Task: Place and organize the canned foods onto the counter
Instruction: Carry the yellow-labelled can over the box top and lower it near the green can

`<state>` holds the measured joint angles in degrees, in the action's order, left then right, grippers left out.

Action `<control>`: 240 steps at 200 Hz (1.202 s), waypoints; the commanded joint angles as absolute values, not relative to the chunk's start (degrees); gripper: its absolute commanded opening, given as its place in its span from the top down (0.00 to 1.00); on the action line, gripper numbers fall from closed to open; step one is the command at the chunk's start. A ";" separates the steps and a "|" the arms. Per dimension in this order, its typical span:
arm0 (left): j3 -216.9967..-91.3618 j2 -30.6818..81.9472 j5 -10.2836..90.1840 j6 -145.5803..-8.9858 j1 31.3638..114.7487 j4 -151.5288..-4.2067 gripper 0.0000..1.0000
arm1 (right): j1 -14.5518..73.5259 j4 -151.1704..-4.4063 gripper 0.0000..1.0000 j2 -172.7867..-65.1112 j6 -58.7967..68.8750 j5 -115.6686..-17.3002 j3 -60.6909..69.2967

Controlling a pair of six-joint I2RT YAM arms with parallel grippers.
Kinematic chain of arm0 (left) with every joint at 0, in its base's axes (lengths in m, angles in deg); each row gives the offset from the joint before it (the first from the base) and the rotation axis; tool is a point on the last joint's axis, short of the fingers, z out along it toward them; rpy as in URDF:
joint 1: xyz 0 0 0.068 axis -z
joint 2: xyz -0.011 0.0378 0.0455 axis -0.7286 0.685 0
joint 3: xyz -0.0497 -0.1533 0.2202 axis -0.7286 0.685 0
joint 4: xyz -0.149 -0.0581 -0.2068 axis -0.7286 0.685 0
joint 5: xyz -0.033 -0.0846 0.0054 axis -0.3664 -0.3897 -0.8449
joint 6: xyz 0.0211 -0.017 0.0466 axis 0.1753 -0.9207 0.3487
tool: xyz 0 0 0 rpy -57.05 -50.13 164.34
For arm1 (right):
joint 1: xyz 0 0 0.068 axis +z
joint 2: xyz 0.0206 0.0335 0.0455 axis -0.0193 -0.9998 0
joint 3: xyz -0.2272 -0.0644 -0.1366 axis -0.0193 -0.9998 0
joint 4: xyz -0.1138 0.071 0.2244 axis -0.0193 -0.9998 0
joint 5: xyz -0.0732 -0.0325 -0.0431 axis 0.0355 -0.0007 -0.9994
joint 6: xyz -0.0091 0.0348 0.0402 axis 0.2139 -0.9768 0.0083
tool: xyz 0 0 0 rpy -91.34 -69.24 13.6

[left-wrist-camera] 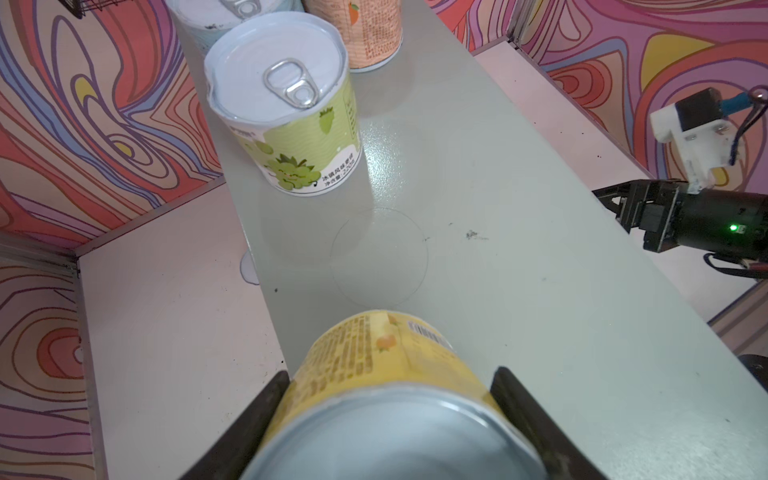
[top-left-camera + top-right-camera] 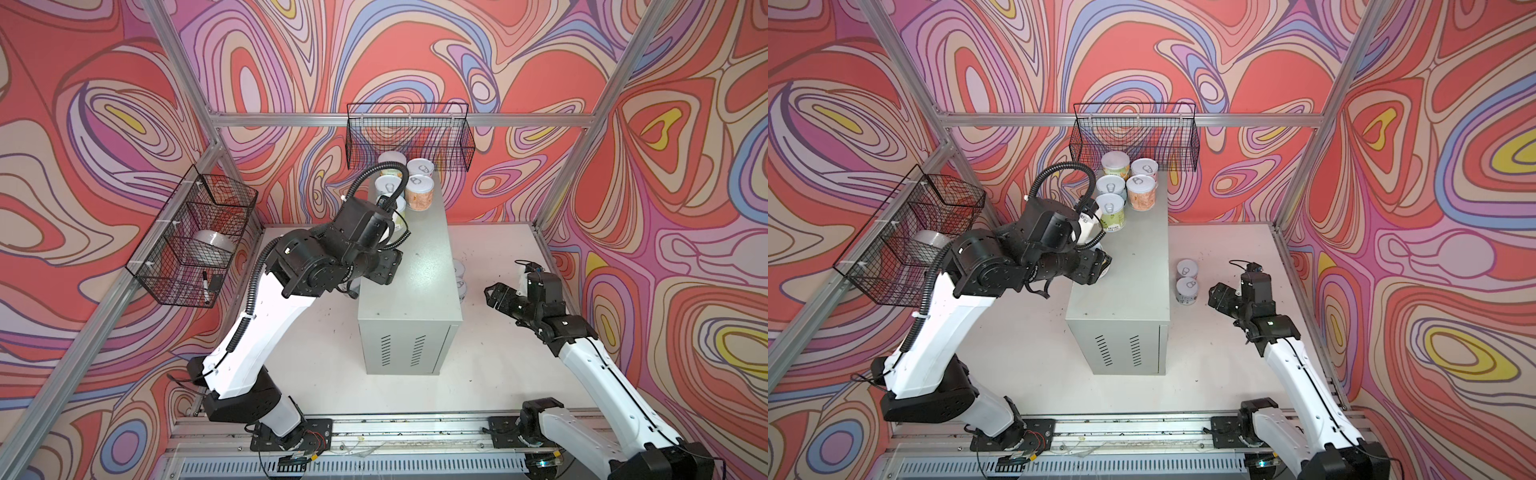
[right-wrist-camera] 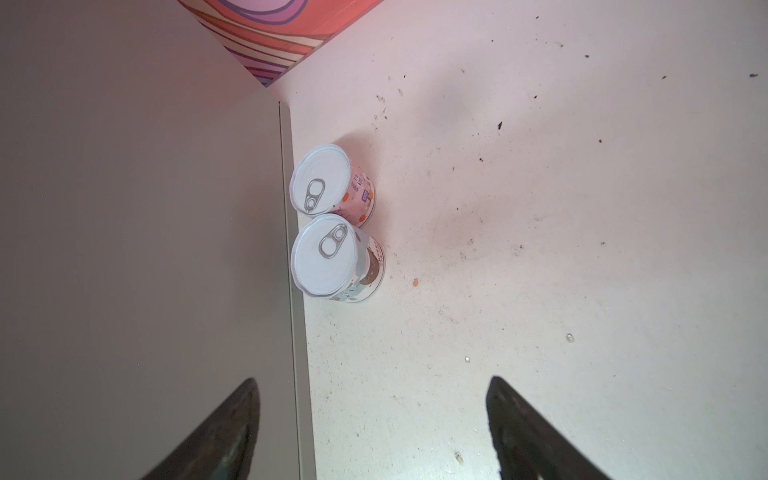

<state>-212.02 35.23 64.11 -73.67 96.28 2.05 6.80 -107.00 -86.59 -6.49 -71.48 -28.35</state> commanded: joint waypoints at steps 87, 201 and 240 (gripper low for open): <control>-215.18 41.91 65.94 -70.08 96.87 -4.08 1.00 | 6.62 -106.67 0.12 -87.74 -5.32 -72.72 -26.72; -216.92 45.44 65.02 -68.68 96.76 -7.19 0.15 | 6.61 -106.33 0.13 -88.56 -5.82 -71.08 -24.66; -216.09 45.36 64.92 -68.46 96.11 -10.49 0.00 | 6.63 -106.46 0.14 -88.94 -5.82 -70.81 -23.27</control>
<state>-216.94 44.90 63.95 -69.41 96.66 -7.56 6.80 -107.35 -88.71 -5.82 -71.28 -25.38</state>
